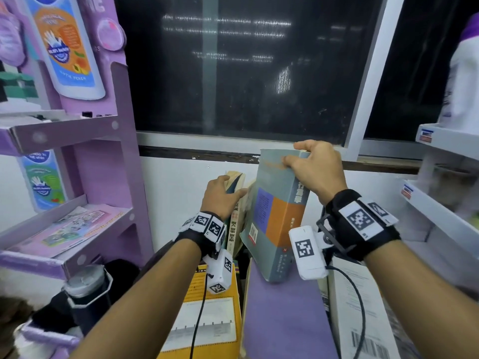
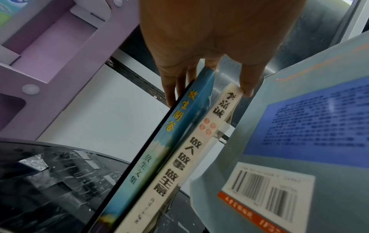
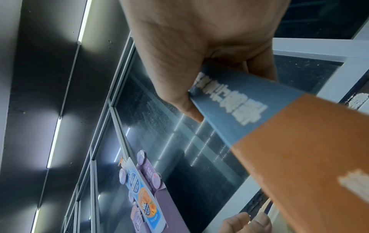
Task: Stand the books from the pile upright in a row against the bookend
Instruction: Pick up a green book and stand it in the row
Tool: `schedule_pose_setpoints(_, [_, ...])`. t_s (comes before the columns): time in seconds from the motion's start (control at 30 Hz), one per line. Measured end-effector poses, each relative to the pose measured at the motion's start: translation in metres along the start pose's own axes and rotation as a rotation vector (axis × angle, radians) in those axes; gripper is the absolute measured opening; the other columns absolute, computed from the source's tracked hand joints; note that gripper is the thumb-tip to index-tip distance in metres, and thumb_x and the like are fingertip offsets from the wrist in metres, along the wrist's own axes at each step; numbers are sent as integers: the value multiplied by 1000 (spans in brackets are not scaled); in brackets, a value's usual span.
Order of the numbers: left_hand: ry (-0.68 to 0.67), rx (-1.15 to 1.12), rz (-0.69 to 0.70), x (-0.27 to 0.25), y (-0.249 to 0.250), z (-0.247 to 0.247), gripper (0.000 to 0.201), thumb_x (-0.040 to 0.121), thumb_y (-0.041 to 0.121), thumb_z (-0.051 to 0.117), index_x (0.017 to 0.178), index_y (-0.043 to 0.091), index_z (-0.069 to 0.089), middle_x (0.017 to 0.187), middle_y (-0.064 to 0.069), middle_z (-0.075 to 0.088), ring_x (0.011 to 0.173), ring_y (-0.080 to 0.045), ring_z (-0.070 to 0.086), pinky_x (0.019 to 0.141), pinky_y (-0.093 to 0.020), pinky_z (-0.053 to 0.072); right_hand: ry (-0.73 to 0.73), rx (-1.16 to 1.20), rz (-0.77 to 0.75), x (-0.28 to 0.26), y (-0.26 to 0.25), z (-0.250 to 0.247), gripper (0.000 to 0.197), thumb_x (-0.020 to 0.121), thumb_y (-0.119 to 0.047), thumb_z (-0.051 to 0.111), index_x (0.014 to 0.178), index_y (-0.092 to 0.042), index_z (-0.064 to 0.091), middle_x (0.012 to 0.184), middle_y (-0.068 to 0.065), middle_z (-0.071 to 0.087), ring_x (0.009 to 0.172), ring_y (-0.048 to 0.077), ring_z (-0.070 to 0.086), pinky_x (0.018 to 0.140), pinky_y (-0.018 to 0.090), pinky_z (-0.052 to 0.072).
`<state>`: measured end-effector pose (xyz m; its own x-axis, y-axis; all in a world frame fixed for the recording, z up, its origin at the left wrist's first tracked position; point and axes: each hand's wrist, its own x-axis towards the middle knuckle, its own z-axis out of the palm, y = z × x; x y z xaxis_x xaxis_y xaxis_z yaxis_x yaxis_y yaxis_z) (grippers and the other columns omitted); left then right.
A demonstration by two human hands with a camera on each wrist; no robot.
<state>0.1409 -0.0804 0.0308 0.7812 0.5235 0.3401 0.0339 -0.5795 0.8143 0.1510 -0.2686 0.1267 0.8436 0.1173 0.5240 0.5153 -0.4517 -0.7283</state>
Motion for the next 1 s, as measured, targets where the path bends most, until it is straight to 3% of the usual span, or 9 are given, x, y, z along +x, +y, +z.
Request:
schedule_pose_setpoints(0.37, [-1, 58, 27, 13, -19, -8, 54, 93, 30, 54, 141, 9, 42, 137, -14, 52, 121, -29, 51, 104, -39, 40, -27, -55, 3, 25, -2, 42, 45, 85, -30, 66, 126, -16, 60, 126, 9, 59, 114, 26, 55, 94, 39, 50])
schedule_pose_setpoints(0.53, [-8, 37, 62, 12, -27, -8, 52, 95, 29, 50, 142, 10, 39, 138, -12, 49, 120, -25, 51, 103, -33, 39, -23, -90, 27, 33, 0, 62, 48, 88, -29, 63, 134, -16, 55, 131, 11, 56, 120, 28, 51, 93, 32, 44])
schedule_pose_setpoints(0.7, [-29, 15, 93, 15, -34, -5, 50, 97, 29, 47, 142, 10, 36, 138, -12, 43, 124, -22, 44, 103, -28, 33, -28, -128, 38, 38, 9, 82, 48, 91, -26, 59, 137, -13, 52, 131, 13, 58, 121, 30, 51, 93, 33, 45])
schedule_pose_setpoints(0.83, [-37, 3, 118, 16, -38, -4, 49, 98, 30, 46, 142, 11, 35, 138, -10, 41, 118, -16, 44, 97, -21, 32, -42, -127, 53, 38, 21, 97, 35, 93, -20, 59, 125, -7, 58, 121, 12, 64, 114, 31, 54, 88, 33, 46])
schedule_pose_setpoints(1.0, [-62, -4, 142, 16, -40, -5, 49, 99, 30, 44, 142, 11, 33, 140, -10, 39, 124, -17, 42, 100, -22, 31, -81, -103, 66, 33, 35, 117, 50, 92, -31, 61, 139, -17, 50, 132, 11, 59, 116, 32, 57, 97, 42, 51])
